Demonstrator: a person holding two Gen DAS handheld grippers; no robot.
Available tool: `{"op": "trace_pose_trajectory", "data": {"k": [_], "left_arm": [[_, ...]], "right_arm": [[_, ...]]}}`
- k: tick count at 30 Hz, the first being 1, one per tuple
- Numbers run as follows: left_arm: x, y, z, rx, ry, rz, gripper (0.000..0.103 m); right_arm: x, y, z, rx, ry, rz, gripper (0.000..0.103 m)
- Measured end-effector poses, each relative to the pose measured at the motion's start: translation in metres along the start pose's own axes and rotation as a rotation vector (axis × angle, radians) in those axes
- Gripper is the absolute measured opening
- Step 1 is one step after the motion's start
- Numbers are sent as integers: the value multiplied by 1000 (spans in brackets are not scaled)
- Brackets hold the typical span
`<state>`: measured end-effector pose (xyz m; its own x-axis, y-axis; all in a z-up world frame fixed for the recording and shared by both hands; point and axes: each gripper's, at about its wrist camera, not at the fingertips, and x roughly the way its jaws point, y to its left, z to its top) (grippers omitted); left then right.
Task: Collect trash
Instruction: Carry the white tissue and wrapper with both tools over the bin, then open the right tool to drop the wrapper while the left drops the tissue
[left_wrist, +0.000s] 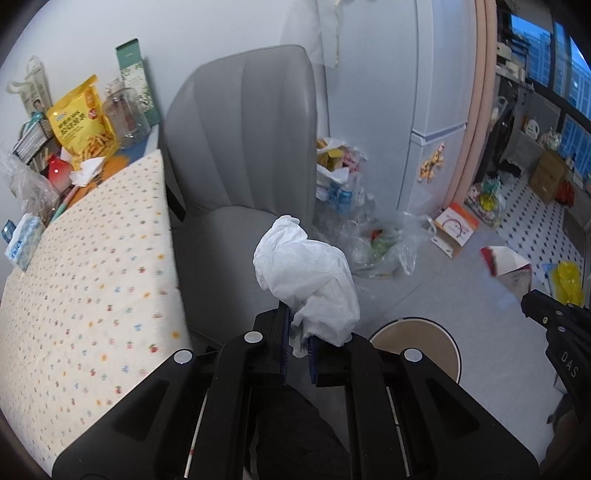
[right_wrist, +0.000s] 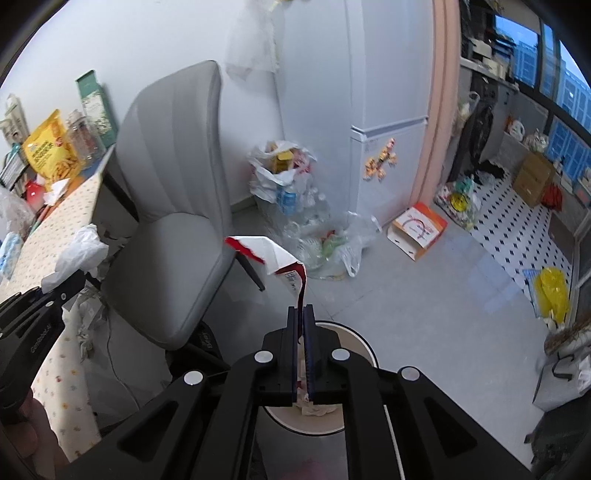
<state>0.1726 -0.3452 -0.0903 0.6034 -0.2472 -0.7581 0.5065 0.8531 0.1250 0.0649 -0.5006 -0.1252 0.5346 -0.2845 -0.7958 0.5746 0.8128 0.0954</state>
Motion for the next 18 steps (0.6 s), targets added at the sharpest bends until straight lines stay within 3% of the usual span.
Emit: {"op": "trace_pose_trajectory", "data": {"k": [2,3,4,18], "left_arm": [[4,-10,0,15,8,-6,9],[7,-15,0,24,12,-12,9],[9,-20,0,31,15,-15,9],[20,-102,-8,160,57,-119,9]], "right_arm": [[5,-6,0,15,8,0,24],[5,-10,-1,20,2,-9,47],[5,-13,-2,23,-10,-20,52],[-6,-90,-13,128,-14,-116,55]]}}
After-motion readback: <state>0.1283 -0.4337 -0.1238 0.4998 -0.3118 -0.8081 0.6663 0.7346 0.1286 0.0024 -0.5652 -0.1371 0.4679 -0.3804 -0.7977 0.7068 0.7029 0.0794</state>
